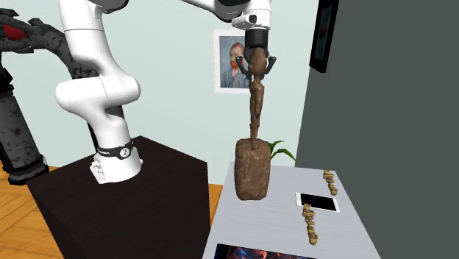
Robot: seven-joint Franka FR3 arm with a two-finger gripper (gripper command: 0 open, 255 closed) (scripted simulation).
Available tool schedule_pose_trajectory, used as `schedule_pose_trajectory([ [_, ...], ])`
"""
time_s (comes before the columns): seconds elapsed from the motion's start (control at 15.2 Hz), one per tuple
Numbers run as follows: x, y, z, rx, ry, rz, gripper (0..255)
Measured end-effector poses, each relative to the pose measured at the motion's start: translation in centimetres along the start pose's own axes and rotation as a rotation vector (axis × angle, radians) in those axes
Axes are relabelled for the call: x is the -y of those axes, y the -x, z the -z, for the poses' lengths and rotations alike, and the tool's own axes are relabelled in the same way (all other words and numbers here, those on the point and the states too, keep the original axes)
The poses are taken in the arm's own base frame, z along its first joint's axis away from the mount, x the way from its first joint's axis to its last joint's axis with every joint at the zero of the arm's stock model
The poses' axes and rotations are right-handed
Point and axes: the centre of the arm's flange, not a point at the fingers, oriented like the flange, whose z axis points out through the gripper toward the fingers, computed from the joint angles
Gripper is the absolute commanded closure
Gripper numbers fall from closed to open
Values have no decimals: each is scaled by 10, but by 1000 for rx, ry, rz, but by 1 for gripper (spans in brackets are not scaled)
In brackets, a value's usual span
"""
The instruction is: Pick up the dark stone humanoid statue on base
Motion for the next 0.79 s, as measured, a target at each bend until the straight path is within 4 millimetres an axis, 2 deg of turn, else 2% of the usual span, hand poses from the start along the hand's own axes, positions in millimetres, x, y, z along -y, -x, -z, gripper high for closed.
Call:
schedule_pose_trajectory([
  [0.79,0,-14,58,1,2,1,255],
])
